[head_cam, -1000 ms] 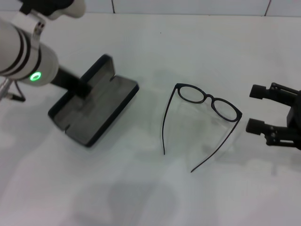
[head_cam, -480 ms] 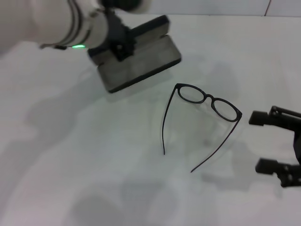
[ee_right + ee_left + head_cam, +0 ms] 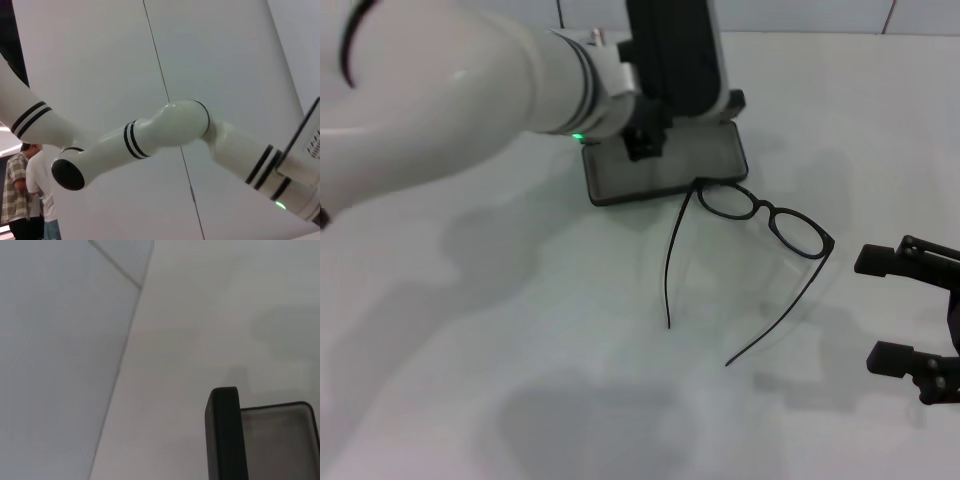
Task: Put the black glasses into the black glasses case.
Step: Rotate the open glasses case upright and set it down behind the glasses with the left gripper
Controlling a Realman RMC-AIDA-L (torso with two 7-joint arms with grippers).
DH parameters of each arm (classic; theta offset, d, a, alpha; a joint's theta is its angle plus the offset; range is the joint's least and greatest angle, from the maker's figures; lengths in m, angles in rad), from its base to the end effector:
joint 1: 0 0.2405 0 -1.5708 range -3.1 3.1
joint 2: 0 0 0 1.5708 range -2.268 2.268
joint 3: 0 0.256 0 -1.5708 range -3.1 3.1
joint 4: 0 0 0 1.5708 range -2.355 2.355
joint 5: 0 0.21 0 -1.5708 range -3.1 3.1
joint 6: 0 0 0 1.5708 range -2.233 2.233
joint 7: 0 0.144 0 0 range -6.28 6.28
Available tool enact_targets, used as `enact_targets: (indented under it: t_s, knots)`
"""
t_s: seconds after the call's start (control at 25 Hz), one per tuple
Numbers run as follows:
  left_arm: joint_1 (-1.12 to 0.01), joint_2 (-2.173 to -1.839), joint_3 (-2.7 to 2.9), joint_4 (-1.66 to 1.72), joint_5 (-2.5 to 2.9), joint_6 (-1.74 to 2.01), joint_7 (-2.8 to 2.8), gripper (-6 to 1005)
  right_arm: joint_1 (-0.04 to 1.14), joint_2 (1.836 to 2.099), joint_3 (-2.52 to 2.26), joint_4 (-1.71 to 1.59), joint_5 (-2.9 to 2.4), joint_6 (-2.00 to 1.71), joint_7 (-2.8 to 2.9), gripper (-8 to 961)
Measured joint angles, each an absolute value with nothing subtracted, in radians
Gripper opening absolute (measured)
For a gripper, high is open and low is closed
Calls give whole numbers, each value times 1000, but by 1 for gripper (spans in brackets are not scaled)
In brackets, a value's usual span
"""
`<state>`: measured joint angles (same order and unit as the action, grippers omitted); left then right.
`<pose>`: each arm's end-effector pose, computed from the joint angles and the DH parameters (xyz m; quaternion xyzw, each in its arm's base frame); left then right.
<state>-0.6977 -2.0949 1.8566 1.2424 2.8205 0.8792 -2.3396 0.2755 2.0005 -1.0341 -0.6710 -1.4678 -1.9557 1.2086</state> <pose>-0.1116 0.3959 -0.0767 -0.9278 0.0982 0.1854 0.3085 0.2560 0.2391 0.0329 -0.9017 0.1017 0.4192 0.0281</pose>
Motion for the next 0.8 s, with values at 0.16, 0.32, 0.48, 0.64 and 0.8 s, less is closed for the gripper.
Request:
enact_targets:
  t_s: [0.16,0.32,0.48,0.64,0.8]
  knots:
    - [-702,-2096,1899,1233,2820,865,-2335,207,270,2001,-1025,-669,-1467,-1951,1209,870]
    - [-703,-2098,1965,1255,2792,862,-2321,207,269,1998,-1003,-651,-1471,-1951,1209,870]
    - [-700,-2098,1990,1275,2775,846,-2298,208,276,1996,-1001,-645,-1472,-1951,1208,870]
    - [-704,-2098,1994,1258,2775,827,-2296,208,276,1997,-1002,-644,-1472,-1951,1208,869]
    - [-704,-2097,1994,1240,2779,824,-2282,208,271,1998,-1002,-644,-1472,-1951,1206,869]
